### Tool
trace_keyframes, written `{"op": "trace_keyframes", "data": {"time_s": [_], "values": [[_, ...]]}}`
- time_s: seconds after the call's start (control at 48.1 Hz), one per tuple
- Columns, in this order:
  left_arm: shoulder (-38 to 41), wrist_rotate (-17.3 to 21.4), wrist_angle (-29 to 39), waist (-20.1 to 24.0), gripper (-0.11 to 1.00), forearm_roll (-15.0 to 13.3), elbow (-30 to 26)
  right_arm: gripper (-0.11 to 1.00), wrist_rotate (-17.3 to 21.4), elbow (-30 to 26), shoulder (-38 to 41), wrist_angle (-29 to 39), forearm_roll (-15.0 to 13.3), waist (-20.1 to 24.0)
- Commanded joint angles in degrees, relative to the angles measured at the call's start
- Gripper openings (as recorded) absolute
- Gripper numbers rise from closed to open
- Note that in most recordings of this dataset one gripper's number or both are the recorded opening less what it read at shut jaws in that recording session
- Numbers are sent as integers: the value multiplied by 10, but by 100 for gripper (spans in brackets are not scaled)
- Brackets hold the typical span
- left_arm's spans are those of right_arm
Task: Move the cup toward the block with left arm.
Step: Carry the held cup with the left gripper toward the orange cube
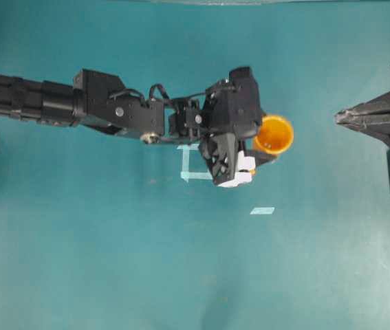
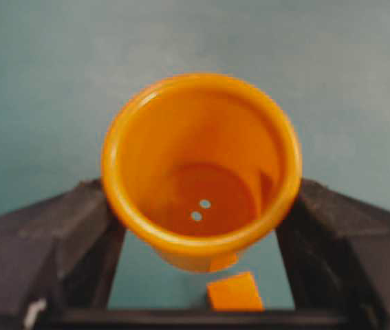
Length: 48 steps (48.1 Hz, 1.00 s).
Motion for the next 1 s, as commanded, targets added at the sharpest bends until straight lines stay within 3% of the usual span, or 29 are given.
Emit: {"op": "trace_keyframes", "data": {"time_s": [0.0, 0.395, 0.978], "values": [[-35, -1, -8, -5, 64, -1, 4, 0, 0, -18, 0, -3, -1, 0], [-62, -1, -83, -11, 64, -2, 72, 0, 0, -18, 2, -3, 0, 0], [-63, 0, -86, -11, 64, -2, 72, 0, 0, -18, 3, -3, 0, 0]]}}
